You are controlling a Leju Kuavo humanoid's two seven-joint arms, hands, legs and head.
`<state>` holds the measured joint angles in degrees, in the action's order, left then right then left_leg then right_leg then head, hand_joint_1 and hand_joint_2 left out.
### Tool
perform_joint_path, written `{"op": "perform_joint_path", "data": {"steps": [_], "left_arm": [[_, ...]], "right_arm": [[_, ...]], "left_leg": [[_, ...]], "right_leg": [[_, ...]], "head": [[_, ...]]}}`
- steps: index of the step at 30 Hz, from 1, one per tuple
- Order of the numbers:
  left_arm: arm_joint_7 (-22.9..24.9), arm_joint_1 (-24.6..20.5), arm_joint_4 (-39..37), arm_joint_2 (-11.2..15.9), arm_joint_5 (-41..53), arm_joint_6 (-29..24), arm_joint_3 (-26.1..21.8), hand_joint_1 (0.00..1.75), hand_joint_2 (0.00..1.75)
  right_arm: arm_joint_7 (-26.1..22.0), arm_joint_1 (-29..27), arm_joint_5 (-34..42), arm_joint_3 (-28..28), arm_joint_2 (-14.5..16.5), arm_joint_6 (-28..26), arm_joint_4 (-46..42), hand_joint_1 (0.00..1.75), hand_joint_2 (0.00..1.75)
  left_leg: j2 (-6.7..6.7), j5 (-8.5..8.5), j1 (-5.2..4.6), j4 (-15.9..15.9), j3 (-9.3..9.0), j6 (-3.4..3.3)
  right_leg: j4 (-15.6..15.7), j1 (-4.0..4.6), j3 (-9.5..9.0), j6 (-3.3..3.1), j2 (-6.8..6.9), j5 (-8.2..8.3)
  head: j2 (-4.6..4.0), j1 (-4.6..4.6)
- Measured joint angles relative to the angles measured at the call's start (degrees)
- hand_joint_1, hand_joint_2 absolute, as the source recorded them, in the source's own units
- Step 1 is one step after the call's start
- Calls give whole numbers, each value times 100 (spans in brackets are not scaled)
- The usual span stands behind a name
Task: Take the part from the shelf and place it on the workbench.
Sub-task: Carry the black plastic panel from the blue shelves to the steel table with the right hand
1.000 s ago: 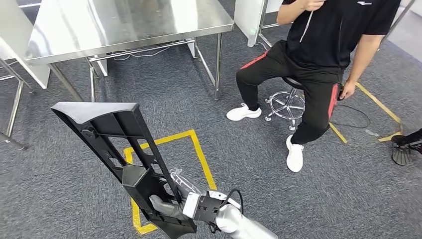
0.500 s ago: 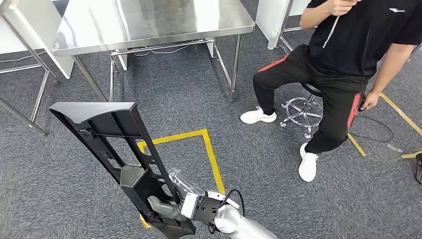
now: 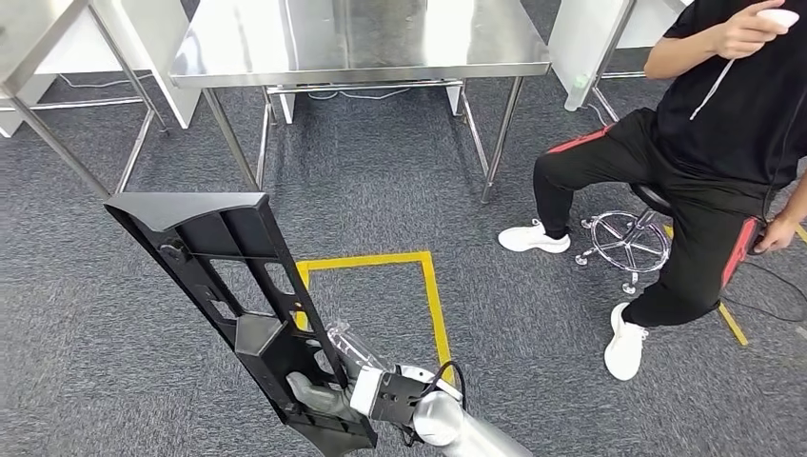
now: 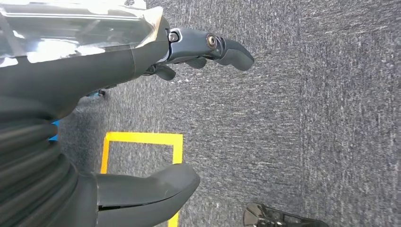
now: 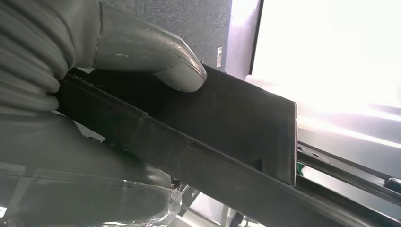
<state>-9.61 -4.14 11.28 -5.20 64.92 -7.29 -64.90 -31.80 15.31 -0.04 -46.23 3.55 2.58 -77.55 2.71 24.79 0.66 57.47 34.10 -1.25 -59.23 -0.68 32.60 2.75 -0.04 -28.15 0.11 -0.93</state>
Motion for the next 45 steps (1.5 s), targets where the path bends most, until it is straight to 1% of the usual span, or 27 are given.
{"op": "perform_joint_path", "data": {"steps": [1,3,4,5,9,10,13,15,20,24,31,32,33,35,36,37,38,39,40,41,42,43,44,45], "left_arm": [[-24,0,0,2,-28,5,-18,0,175],[-82,1,0,9,-118,21,-63,0,175],[-108,1,0,12,-161,33,-94,0,175],[-128,1,0,9,-190,44,-124,0,175],[-159,1,0,-4,-214,62,-192,0,175],[-166,1,0,-5,-224,64,-196,0,175],[-185,1,0,-10,-245,91,-200,0,175],[-188,1,0,-16,-245,110,-200,0,175],[-194,1,0,-24,-245,122,-201,0,175],[-196,1,0,-24,-245,122,-201,0,175],[-198,1,0,-24,-245,123,-201,0,175],[-198,1,1,-22,-244,123,-201,0,175],[-198,1,1,-18,-241,123,-201,0,175],[-193,0,2,-11,-231,119,-201,0,175],[-189,0,2,-16,-221,116,-201,0,175],[-185,0,2,-27,-212,114,-201,0,175],[-183,-2,2,-38,-202,113,-201,0,175],[-183,-3,2,-48,-196,112,-200,0,175],[-184,-4,2,-54,-193,112,-199,0,175],[-184,-5,2,-55,-191,113,-199,0,175],[-183,-4,2,-57,-188,113,-199,0,175],[-179,-3,2,-59,-187,113,-200,0,175],[-173,-2,2,-62,-185,113,-201,0,175],[-165,-2,2,-64,-184,113,-201,0,175]], "right_arm": [[3,0,5,1,1,-1,0,175,175],[7,-1,16,3,4,-1,0,175,175],[8,-2,23,4,5,-2,0,175,175],[8,-3,28,5,5,-2,0,175,175],[8,-6,37,8,2,-3,0,175,175],[8,-6,37,10,1,-4,0,175,175],[8,-6,36,18,-1,-10,1,175,175],[5,-6,31,23,-2,-19,1,175,175],[-3,-6,6,34,-3,-38,1,175,175],[-4,-6,2,35,-3,-39,1,175,175],[-4,-6,1,35,-3,-39,2,175,175],[-4,-6,-1,35,-3,-39,2,175,175],[-5,-6,-4,35,-3,-40,1,175,175],[-6,-2,-10,34,2,-48,-2,175,175],[-7,-3,-14,34,2,-57,-6,175,175],[-9,-1,-16,34,1,-67,-10,175,175],[-11,3,-20,34,-2,-78,-14,175,175],[-14,0,-23,35,-12,-92,-16,175,175],[-16,-4,-27,35,-25,-105,-18,175,175],[-16,-16,-31,35,-42,-116,-18,175,175],[-15,-35,-35,35,-62,-127,-18,175,175],[-14,-50,-41,35,-79,-133,-18,175,175],[-12,-62,-49,34,-90,-143,-18,175,175],[-8,-67,-57,35,-95,-166,-18,175,175]], "left_leg": [[8,20,-13,13,7,10],[6,32,-16,25,19,-29],[0,31,-9,25,20,-56],[-6,18,0,16,14,-67],[-16,0,12,-22,-6,-30],[-16,-4,14,-29,-9,-11],[-17,-4,25,-42,-11,69],[-17,-2,31,-43,-11,98],[-18,3,15,-42,-10,111],[-18,4,-11,-41,-10,110],[-18,4,-23,-36,-8,109],[-18,10,-27,-25,-3,104],[-18,16,-29,-14,3,81],[-20,21,-36,-24,1,7],[-26,-7,-15,-84,-32,-28],[-33,-39,7,-156,-74,-56],[-42,-73,33,-227,-114,-76],[-51,-97,57,-271,-142,-82],[-55,-100,62,-284,-147,-90],[-58,-98,67,-283,-143,-82],[-58,-94,75,-281,-140,-66],[-55,-88,92,-276,-139,-40],[-49,-77,118,-261,-139,-1],[-40,-54,149,-227,-136,53]], "right_leg": [[152,-12,-67,-33,-9,62],[189,-19,-84,-94,-11,98],[190,-17,-84,-103,-12,105],[189,-2,-83,-110,-15,108],[186,18,-78,-144,-19,109],[185,21,-77,-153,-19,109],[182,32,-73,-161,-19,104],[181,36,-72,-163,-19,102],[182,35,-68,-164,-18,101],[182,29,-62,-163,-18,101],[183,15,-62,-162,-18,102],[192,-5,-68,-157,-19,105],[201,-24,-73,-147,-19,110],[238,-46,-90,-118,-21,125],[228,-34,-87,-108,-18,123],[161,-19,-52,-113,-15,83],[-12,-4,34,-127,-13,-6],[-314,-9,187,-148,-10,-144],[-695,-19,384,-164,-10,-310],[-1067,-39,575,-158,-10,-446],[-1308,-67,703,-127,-9,-513],[-1343,-96,725,-70,-8,-492],[-1132,-127,621,9,-7,-380],[-734,-166,415,101,-7,-215]], "head": [[0,3],[0,6],[0,9],[0,8],[0,9],[0,8],[0,9],[0,8],[0,8],[0,8],[0,8],[0,8],[0,9],[0,10],[0,10],[0,8],[0,6],[0,3],[0,2],[0,2],[0,3],[0,3],[0,4],[0,3]]}}
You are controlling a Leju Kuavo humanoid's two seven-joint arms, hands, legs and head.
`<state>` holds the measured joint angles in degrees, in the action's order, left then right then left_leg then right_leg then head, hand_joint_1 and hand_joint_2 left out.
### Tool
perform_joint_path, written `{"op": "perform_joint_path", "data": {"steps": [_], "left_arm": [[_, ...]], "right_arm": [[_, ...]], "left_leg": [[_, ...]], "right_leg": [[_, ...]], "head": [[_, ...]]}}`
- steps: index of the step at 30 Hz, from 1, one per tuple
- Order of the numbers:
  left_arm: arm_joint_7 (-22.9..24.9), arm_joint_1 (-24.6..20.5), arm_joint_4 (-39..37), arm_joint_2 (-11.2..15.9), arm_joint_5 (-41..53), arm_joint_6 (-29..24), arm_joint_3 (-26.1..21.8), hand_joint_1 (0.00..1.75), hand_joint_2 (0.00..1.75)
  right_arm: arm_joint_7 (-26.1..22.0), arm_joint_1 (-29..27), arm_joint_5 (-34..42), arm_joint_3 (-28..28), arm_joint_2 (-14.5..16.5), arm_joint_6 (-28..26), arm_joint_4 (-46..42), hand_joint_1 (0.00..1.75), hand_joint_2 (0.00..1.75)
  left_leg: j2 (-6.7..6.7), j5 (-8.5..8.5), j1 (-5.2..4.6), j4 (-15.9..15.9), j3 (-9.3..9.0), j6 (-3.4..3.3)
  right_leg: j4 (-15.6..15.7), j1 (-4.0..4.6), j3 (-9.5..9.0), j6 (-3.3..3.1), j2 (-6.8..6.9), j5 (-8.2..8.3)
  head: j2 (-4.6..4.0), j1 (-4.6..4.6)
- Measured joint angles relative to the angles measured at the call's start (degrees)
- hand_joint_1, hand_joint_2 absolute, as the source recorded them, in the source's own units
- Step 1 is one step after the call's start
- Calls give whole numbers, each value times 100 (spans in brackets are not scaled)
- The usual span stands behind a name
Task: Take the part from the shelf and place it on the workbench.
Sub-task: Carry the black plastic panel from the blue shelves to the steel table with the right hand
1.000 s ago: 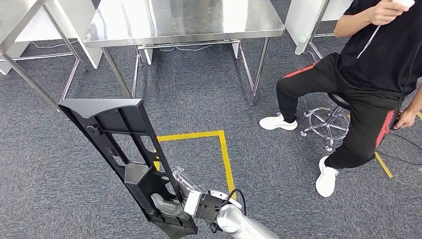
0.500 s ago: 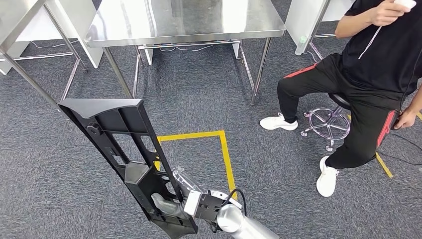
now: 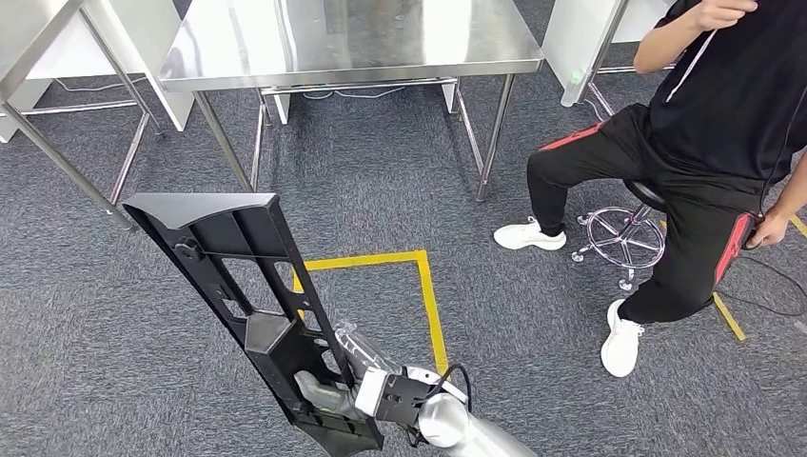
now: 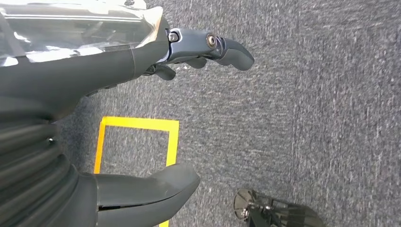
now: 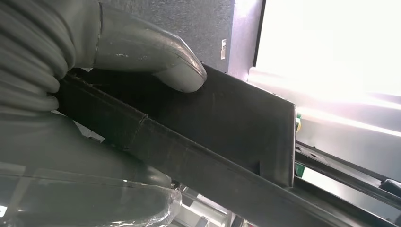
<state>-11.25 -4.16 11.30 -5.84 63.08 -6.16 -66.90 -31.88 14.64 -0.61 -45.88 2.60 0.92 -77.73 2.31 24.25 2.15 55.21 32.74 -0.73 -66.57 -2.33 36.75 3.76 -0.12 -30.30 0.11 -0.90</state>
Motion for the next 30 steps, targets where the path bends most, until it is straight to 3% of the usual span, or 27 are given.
{"op": "perform_joint_path", "data": {"steps": [1,2,4,7,9,11,12,13,14,16,18,20,23,25,27,28,29,30], "left_arm": [[10,0,3,7,-1,-2,-2,0,175],[18,0,6,14,-1,-7,-6,0,175],[31,1,14,30,-4,-23,-23,0,175],[34,8,15,29,-9,-33,-60,0,175],[28,5,15,27,-9,-33,-79,0,175],[19,4,15,28,-9,-30,-88,0,175],[12,7,15,29,-8,-25,-91,0,175],[4,10,15,29,-6,-20,-93,0,175],[-5,12,15,29,-3,-15,-95,0,175],[-16,12,16,37,6,-11,-96,0,175],[-21,2,19,49,21,-10,-98,0,175],[-21,-3,22,54,34,-9,-100,0,175],[-15,1,24,44,41,-3,-103,0,175],[-14,-5,24,39,46,2,-105,0,175],[-13,-10,24,39,49,5,-107,0,175],[-13,-9,24,38,50,7,-109,0,175],[-13,-8,24,36,50,9,-110,0,175],[-13,-8,24,31,50,10,-112,0,175]], "right_arm": [[7,-1,-18,2,-2,-45,0,175,175],[20,-2,-52,11,-4,-122,-10,175,175],[58,-6,-141,58,-7,-335,-49,175,175],[99,-6,-221,198,-13,-599,-194,175,175],[119,-2,-248,314,-19,-696,-334,175,175],[136,1,-280,418,-35,-775,-445,175,175],[144,-3,-301,463,-50,-821,-484,175,175],[150,-8,-324,502,-64,-869,-520,175,175],[156,-11,-344,540,-76,-928,-558,175,175],[167,-9,-368,617,-87,-1041,-645,175,175],[177,2,-390,697,-92,-1158,-726,175,175],[185,8,-412,771,-102,-1269,-783,175,175],[191,21,-422,864,-111,-1395,-886,175,175],[190,44,-432,915,-135,-1455,-944,175,175],[191,45,-443,956,-168,-1484,-967,175,175],[193,36,-448,970,-184,-1494,-971,175,175],[195,30,-455,976,-197,-1506,-975,175,175],[198,27,-463,980,-205,-1518,-984,175,175]], "left_leg": [[11,33,13,50,10,63],[17,79,18,116,27,129],[25,136,6,196,60,216],[-31,191,44,300,105,251],[-142,451,50,782,328,254],[-201,806,31,1574,741,239],[-204,894,21,1871,910,221],[-206,875,8,1986,995,190],[-206,740,-11,1863,960,143],[-221,333,-79,1155,637,2],[-262,138,-153,581,362,-99],[-281,159,-202,456,314,-116],[-250,125,-183,302,195,-145],[-237,118,-164,228,111,-181],[-213,145,-165,227,87,-200],[-196,163,-166,228,73,-197],[-178,183,-166,230,52,-189],[-159,207,-165,233,22,-175]], "right_leg": [[362,-24,-188,67,-10,132],[646,-41,-341,78,-23,224],[764,-38,-414,-25,-48,246],[733,-17,-406,-189,-47,247],[738,7,-416,-253,-33,242],[736,57,-421,-290,-7,223],[735,84,-425,-304,4,214],[735,110,-434,-319,11,204],[735,134,-451,-333,14,193],[738,167,-496,-364,16,168],[739,206,-510,-362,18,139],[757,212,-506,-317,30,119],[640,217,-462,-245,44,32],[80,210,-174,-259,32,-187],[-661,203,282,-254,26,-406],[-839,197,428,-220,25,-411],[-789,190,455,-168,26,-318],[-510,178,361,-109,26,-140]], "head": [[0,-2],[0,-1],[0,10],[0,26],[0,32],[0,33],[0,33],[0,33],[0,33],[0,31],[0,29],[0,28],[0,25],[0,19],[0,19],[0,20],[0,19],[0,19]]}}
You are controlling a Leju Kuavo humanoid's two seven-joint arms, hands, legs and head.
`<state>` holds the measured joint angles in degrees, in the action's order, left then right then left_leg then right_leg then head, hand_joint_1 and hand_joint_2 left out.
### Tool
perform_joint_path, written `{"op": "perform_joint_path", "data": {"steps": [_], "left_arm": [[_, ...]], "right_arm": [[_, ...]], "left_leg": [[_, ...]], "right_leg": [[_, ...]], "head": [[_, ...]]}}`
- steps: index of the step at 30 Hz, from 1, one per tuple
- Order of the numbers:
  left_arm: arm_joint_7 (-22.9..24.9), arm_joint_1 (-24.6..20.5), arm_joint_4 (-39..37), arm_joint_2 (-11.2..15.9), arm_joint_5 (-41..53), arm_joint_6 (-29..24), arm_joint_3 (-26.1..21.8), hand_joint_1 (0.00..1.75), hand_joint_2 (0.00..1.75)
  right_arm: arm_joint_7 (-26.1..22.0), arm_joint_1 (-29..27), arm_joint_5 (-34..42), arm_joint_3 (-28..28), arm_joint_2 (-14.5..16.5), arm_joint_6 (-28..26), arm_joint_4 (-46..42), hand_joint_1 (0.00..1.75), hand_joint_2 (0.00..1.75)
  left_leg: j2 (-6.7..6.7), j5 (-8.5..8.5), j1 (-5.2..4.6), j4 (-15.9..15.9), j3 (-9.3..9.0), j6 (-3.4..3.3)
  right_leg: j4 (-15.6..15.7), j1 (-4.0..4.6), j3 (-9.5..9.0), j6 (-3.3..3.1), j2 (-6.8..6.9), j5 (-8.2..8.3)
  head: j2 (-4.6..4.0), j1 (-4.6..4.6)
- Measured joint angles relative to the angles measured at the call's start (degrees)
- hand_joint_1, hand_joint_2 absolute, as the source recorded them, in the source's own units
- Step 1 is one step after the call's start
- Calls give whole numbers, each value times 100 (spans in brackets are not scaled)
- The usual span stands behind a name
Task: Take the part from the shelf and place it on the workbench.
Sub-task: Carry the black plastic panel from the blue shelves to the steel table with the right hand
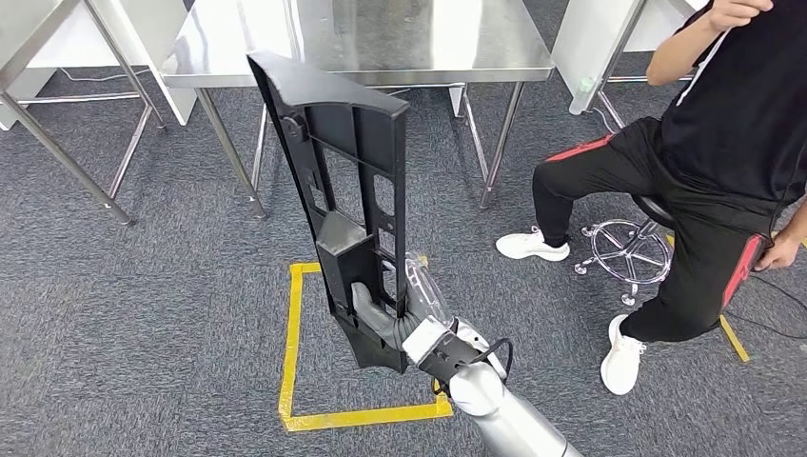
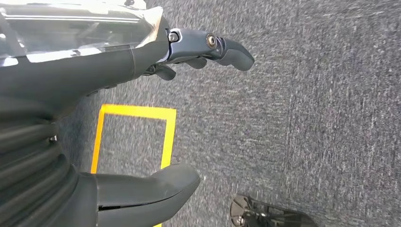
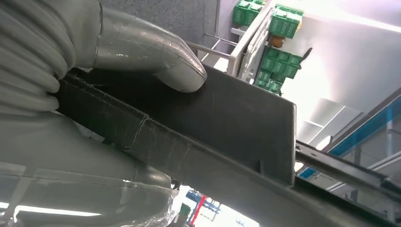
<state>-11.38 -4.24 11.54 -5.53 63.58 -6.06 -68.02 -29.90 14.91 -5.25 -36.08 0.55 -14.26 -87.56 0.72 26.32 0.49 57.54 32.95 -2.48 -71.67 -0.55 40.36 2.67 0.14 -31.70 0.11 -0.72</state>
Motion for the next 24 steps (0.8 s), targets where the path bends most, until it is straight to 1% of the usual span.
{"op": "perform_joint_path", "data": {"steps": [1,2,3,4,5,7,8,9,10,11,12,13,14,15,16,17,18,19,20,22,23,24], "left_arm": [[-1,0,0,-5,0,2,-1,0,175],[0,-2,0,-9,1,4,-2,0,175],[1,-4,0,-11,3,6,-3,0,175],[1,-6,0,-10,5,7,-3,0,175],[4,-7,0,-9,9,7,-4,0,175],[10,-11,3,-4,18,3,-4,0,175],[14,-13,5,-4,23,1,-4,0,175],[15,-16,8,-4,31,-2,-5,0,175],[16,-17,9,-4,37,-4,-6,0,175],[16,-17,9,-7,40,-4,-8,0,175],[16,-15,9,-8,44,-5,-9,0,175],[16,-12,9,-7,44,-7,-12,0,175],[16,-9,9,-7,44,-8,-14,0,175],[16,-9,9,-5,44,-9,-17,0,175],[16,-9,9,-2,44,-10,-21,0,175],[16,-12,9,1,44,-10,-23,0,175],[15,-17,9,4,43,-11,-25,0,175],[13,-22,9,5,43,-11,-26,0,175],[10,-26,9,4,40,-12,-27,0,175],[2,-22,9,0,34,-18,-28,0,175],[-3,-19,10,-7,31,-21,-28,0,175],[-7,-19,10,-11,31,-26,-28,0,175]], "right_arm": [[4,2,-13,4,-4,-15,-13,175,175],[10,11,-25,9,-4,-31,-28,175,175],[27,24,-36,15,-3,-47,-46,175,175],[48,37,-45,23,-1,-65,-64,175,175],[73,49,-51,30,3,-84,-81,175,175],[108,60,-60,42,15,-110,-119,175,175],[116,65,-62,45,22,-118,-134,175,175],[119,68,-62,46,31,-123,-144,175,175],[120,68,-62,46,38,-127,-148,175,175],[121,67,-61,47,41,-131,-149,175,175],[122,60,-61,48,44,-132,-148,175,175],[124,49,-61,48,43,-132,-148,175,175],[126,37,-61,48,43,-132,-148,175,175],[127,29,-62,48,43,-132,-148,175,175],[127,26,-62,48,44,-132,-148,175,175],[127,26,-63,49,44,-132,-148,175,175],[127,31,-63,52,45,-132,-149,175,175],[126,36,-66,56,46,-133,-151,175,175],[126,38,-70,60,49,-133,-154,175,175],[125,35,-81,68,54,-136,-161,175,175],[125,35,-84,74,55,-138,-162,175,175],[125,41,-86,79,55,-140,-163,175,175]], "left_leg": [[18,29,0,3,-33,20],[33,68,-15,19,-59,48],[43,106,-28,30,-75,79],[49,138,-37,37,-83,110],[51,161,-40,37,-87,140],[43,203,-13,45,-94,203],[31,258,-2,136,-62,235],[17,359,9,345,32,267],[0,493,22,674,205,295],[-15,639,32,1075,435,319],[-24,739,44,1445,678,338],[-30,742,53,1670,867,349],[-34,624,61,1677,952,352],[-41,395,66,1451,913,347],[-53,110,70,1059,778,332],[-68,-83,61,673,614,313],[-76,-190,46,365,462,285],[-80,-204,26,193,365,254],[-76,-148,4,141,326,217],[-61,-116,-13,87,259,117],[-54,-106,-13,58,212,64],[-48,-95,-12,37,157,17]], "right_leg": [[427,-15,-177,52,0,217],[830,-22,-359,69,-1,399],[1128,-28,-492,49,-2,521],[1289,-24,-566,6,-3,574],[1323,-14,-585,-53,-3,573],[1343,-36,-618,-147,-6,558],[1356,-54,-655,-194,-5,546],[1369,-75,-700,-236,-4,531],[1374,-81,-743,-273,-1,508],[1374,-80,-777,-299,2,479],[1374,-77,-805,-310,1,452],[1374,-75,-836,-311,-1,419],[1373,-75,-878,-301,-6,382],[1374,-78,-934,-288,-11,339],[1374,-81,-1001,-269,-14,290],[1381,-73,-1053,-241,-14,241],[1388,-61,-1086,-208,-14,197],[1405,-48,-1101,-172,-11,164],[1405,-30,-1126,-128,-8,154],[1386,-20,-1182,-56,-3,146],[1299,-18,-1176,-32,-3,129],[1125,-22,-1082,-24,-4,85]], "head": [[0,-2],[0,-1],[0,1],[0,3],[0,5],[0,5],[0,9],[0,12],[0,16],[0,21],[0,21],[0,21],[0,21],[0,21],[0,20],[0,19],[0,20],[0,18],[0,20],[0,21],[0,22],[0,18]]}}
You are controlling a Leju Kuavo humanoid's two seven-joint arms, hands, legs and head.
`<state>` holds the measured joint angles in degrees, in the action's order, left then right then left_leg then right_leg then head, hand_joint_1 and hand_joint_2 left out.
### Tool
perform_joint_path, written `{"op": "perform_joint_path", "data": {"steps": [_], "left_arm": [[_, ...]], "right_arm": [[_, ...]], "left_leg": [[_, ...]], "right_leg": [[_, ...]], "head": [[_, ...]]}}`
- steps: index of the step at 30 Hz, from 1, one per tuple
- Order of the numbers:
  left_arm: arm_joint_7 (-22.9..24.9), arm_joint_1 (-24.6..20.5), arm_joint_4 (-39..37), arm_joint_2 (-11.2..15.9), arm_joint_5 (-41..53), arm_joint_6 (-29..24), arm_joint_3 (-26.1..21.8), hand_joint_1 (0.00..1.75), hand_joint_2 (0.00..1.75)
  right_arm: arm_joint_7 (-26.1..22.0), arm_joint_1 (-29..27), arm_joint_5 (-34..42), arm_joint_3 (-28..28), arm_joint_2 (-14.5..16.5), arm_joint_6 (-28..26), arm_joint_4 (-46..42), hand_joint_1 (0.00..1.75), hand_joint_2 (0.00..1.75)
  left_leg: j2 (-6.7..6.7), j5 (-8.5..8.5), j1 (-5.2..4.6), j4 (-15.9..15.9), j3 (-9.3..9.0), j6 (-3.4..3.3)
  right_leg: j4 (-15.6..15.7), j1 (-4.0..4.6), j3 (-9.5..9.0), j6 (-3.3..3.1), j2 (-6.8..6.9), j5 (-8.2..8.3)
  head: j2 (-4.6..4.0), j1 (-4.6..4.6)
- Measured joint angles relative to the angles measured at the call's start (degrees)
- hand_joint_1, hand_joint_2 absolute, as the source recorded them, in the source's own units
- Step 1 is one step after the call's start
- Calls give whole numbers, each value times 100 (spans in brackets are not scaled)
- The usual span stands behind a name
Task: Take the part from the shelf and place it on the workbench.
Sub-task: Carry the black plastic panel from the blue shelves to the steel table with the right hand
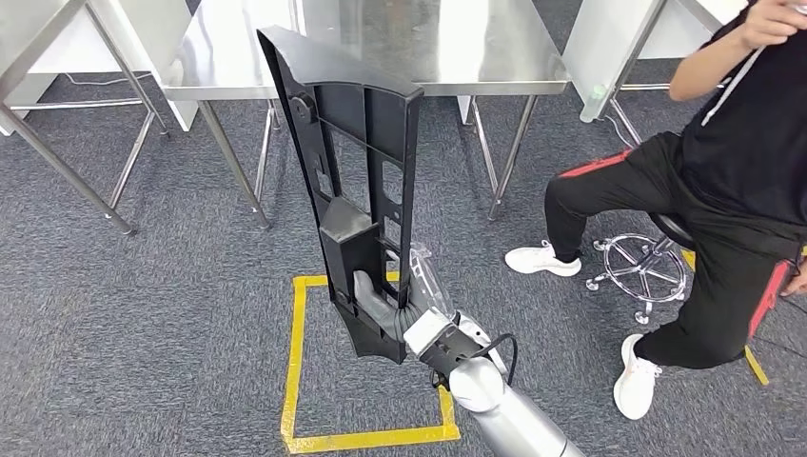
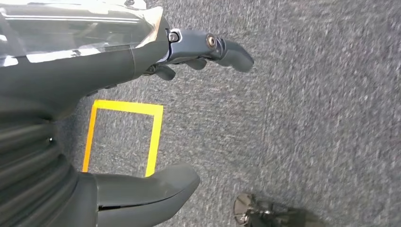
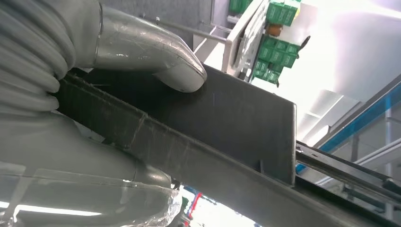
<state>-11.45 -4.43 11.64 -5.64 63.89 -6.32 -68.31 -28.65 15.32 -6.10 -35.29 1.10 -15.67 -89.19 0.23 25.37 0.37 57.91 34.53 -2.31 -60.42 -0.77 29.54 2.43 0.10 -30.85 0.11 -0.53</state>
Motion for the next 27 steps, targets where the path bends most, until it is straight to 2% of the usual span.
{"op": "perform_joint_path", "data": {"steps": [2,4,5,6,7,8,9,10,11,12,14,16,18,19,20,21,22,23,24,25,26,27], "left_arm": [[-5,-5,2,-5,0,-4,-1,0,175],[-5,-6,3,-8,1,-2,0,0,175],[-5,-5,3,-13,1,0,0,0,175],[-6,-4,3,-18,2,2,0,0,175],[-7,-4,3,-23,2,2,0,0,175],[-8,-4,3,-28,2,1,0,0,175],[-8,-4,3,-31,2,-3,0,0,175],[-7,-5,3,-35,2,-10,0,0,175],[-4,-7,3,-39,2,-19,-1,0,175],[-2,-7,3,-43,2,-28,-1,0,175],[-1,-8,5,-45,1,-47,-2,0,175],[-1,-10,8,-52,-2,-63,-1,0,175],[-1,-7,7,-62,-8,-72,-1,0,175],[-1,-3,7,-62,-13,-75,-1,0,175],[-1,0,8,-61,-21,-79,-2,0,175],[-1,1,8,-60,-29,-83,-2,0,175],[-1,1,9,-58,-36,-86,-3,0,175],[-2,2,9,-58,-42,-87,-3,0,175],[-2,0,8,-60,-45,-86,-4,0,175],[-3,-3,8,-62,-52,-85,-6,0,175],[-3,-4,7,-64,-58,-83,-6,0,175],[-3,-6,7,-66,-64,-82,-8,0,175]], "right_arm": [[0,6,0,11,-5,-3,-1,175,175],[0,-14,1,26,-19,-3,1,175,175],[0,-25,1,35,-27,-3,1,175,175],[0,-32,1,41,-32,-3,2,175,175],[0,-35,1,46,-34,-4,2,175,175],[0,-35,1,52,-35,-5,2,175,175],[0,-35,4,56,-37,-7,2,175,175],[0,-34,7,61,-37,-10,2,175,175],[1,-36,8,65,-37,-15,0,175,175],[3,-36,8,71,-35,-25,-2,175,175],[6,-43,-1,85,-23,-47,-11,175,175],[5,-30,-7,94,-2,-61,-18,175,175],[4,-18,-8,96,10,-66,-18,175,175],[4,-24,-8,97,12,-68,-18,175,175],[4,-32,-8,101,12,-71,-18,175,175],[4,-36,-8,105,12,-73,-18,175,175],[4,-37,-7,114,13,-76,-18,175,175],[4,-32,-7,125,14,-78,-18,175,175],[5,-23,-6,135,15,-80,-17,175,175],[6,-8,-6,147,18,-84,-17,175,175],[9,7,-6,155,21,-87,-16,175,175],[13,18,-6,161,25,-90,-16,175,175]], "left_leg": [[9,39,0,-23,-70,-64],[24,102,-10,-22,-126,-87],[37,141,-16,-21,-169,-86],[52,183,-20,-21,-225,-79],[64,229,-23,-21,-290,-69],[76,279,-24,-23,-344,-54],[87,330,-31,-20,-403,-31],[92,377,-38,-21,-438,1],[95,407,-48,-10,-464,34],[95,423,-56,3,-491,63],[81,425,-52,133,-455,105],[60,489,-25,617,-183,166],[38,741,17,1313,286,247],[30,877,39,1548,498,283],[22,929,61,1619,636,311],[12,856,80,1513,678,332],[3,643,99,1224,620,346],[-8,339,117,825,495,356],[-19,129,120,474,380,354],[-26,2,114,219,291,330],[-25,-52,99,91,240,289],[-20,-13,78,69,231,231]], "right_leg": [[-673,-5,419,-18,-5,-187],[-1295,-3,907,-21,-8,-388],[-1354,-1,1036,2,-8,-396],[-1194,2,1048,40,-8,-293],[-854,3,964,83,-7,-95],[-440,7,836,116,-6,176],[-103,17,729,94,1,354],[117,35,641,42,4,477],[217,47,607,-32,7,536],[225,51,582,-109,5,516],[277,-1,480,-175,-8,553],[321,-48,352,-233,-11,518],[330,-51,279,-286,-10,453],[330,-53,246,-295,-14,418],[330,-58,205,-288,-19,377],[329,-66,153,-273,-24,334],[329,-77,88,-251,-29,285],[331,-85,37,-221,-30,231],[326,-83,-22,-185,-31,180],[330,-75,-55,-146,-31,137],[345,-61,-65,-104,-31,106],[335,-44,-98,-57,-32,99]], "head": [[0,-3],[0,-2],[0,-2],[0,-2],[0,-2],[0,-3],[0,-3],[0,-3],[0,-2],[0,0],[0,3],[0,10],[0,14],[0,14],[0,14],[0,14],[0,14],[0,14],[0,14],[0,16],[0,19],[0,20]]}}
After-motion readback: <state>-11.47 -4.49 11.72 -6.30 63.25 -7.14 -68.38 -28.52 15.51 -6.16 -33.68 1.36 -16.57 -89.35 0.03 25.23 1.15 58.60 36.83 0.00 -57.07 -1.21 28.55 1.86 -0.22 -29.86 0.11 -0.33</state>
